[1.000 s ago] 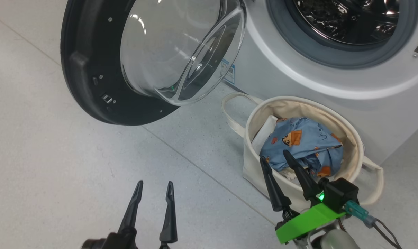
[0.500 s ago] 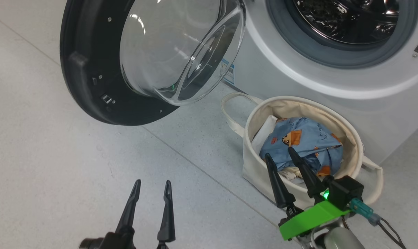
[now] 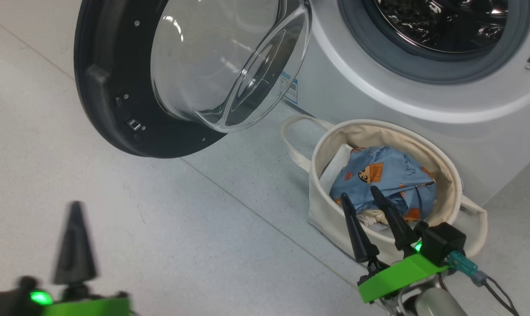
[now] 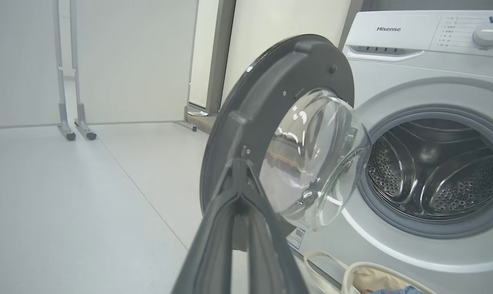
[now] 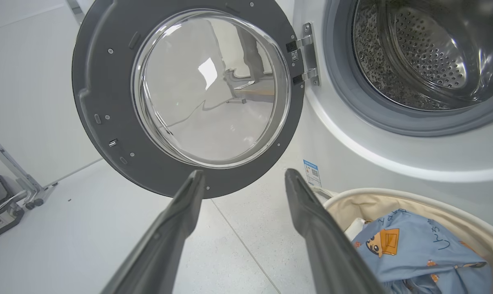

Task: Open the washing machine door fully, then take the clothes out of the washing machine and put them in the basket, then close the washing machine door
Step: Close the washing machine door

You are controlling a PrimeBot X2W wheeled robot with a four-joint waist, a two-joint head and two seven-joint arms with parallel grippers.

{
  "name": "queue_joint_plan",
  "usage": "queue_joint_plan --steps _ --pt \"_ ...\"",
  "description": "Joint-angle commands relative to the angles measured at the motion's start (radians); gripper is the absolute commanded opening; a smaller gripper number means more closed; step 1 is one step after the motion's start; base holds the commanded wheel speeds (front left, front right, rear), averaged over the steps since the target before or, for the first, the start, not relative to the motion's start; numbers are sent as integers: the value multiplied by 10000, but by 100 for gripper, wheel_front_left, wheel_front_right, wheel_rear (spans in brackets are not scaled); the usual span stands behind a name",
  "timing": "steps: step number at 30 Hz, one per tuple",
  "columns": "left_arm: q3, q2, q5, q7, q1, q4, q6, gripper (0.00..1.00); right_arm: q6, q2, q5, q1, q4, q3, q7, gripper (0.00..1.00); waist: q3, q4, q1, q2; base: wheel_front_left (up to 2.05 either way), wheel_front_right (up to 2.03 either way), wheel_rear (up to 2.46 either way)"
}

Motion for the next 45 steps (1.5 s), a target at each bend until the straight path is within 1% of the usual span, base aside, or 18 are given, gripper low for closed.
queue_joint_plan --steps 1,2,4,6,8,10,12,13,15,17,19,22,26,30,33,37,42,45 --pt "756 337 -165 -59 -187 -452 -184 0 4 24 -110 -72 -335 134 -51 100 8 0 0 0 0 0 0" --pt "1171 549 -336 -59 -253 -507 -420 0 4 24 -123 -52 -364 66 -51 100 -22 5 0 0 0 0 0" --pt "1945 1148 -716 -59 -384 -435 -918 0 4 24 -78 -20 -502 -138 -51 100 -29 -2 0 0 0 0 0" --pt "2796 1773 -1510 -17 -561 -290 -1365 0 4 24 14 -48 -679 -257 -51 100 78 -190 0 0 0 0 0" --pt "3590 2365 -2813 382 -859 -198 -1735 0 4 24 48 -111 -825 -268 -51 100 283 -407 0 0 0 0 0" --pt "4062 3045 -4442 998 -1190 -232 -2018 0 4 24 -63 -193 -871 -186 -51 100 535 -615 0 0 0 0 0" --pt "4579 3756 -5978 1597 -1474 -92 -2106 0 4 24 -231 -305 -867 -137 -51 100 805 -825 0 0 0 0 0" --pt "4832 4130 -6564 1839 -1592 50 -2123 0 4 24 -295 -369 -874 -148 -51 100 945 -933 0 0 0 0 0" --pt "5283 4696 -7683 2360 -1862 569 -2137 0 4 24 -383 -507 -917 -222 -51 100 1207 -1155 0 0 0 0 0" --pt "5631 5213 -8415 2652 -2154 1101 -2144 0 4 24 -455 -640 -958 -275 -51 100 1437 -1385 0 0 0 0 0" --pt "5832 5562 -9216 3012 -2488 1637 -2147 0 4 24 -545 -772 -973 -292 -51 100 1628 -1615 0 0 0 0 0" --pt "5946 6069 -9964 3468 -2889 2380 -2148 0 4 24 -689 -942 -1002 -334 -51 100 1887 -1926 0 0 0 0 0" --pt "5993 6462 -10943 4115 -3366 3281 -2149 0 4 24 -862 -1158 -988 -361 -51 100 2131 -2353 0 0 0 0 0" --pt "6009 6915 -11141 4490 -3639 4359 -2091 0 4 24 -767 -1341 -1123 -504 -51 100 2297 -2763 0 0 0 0 0" --pt "5894 7202 -10937 4480 -3774 4913 -2072 0 4 24 -804 -1328 -1074 -441 -51 100 2366 -3024 0 0 0 0 0" --pt "5755 7268 -11007 4566 -4011 5413 -2088 0 4 24 -885 -1345 -1042 -445 -51 100 2406 -3295 0 0 0 0 0" --pt "5628 7176 -11265 4753 -4283 5773 -2107 0 4 24 -957 -1291 -1087 -544 -51 100 2423 -3394 0 0 0 0 0" --pt "5432 7114 -11425 4998 -4489 6013 -2116 0 4 24 -1062 -1201 -1045 -426 -51 100 2389 -3400 0 0 0 0 0"
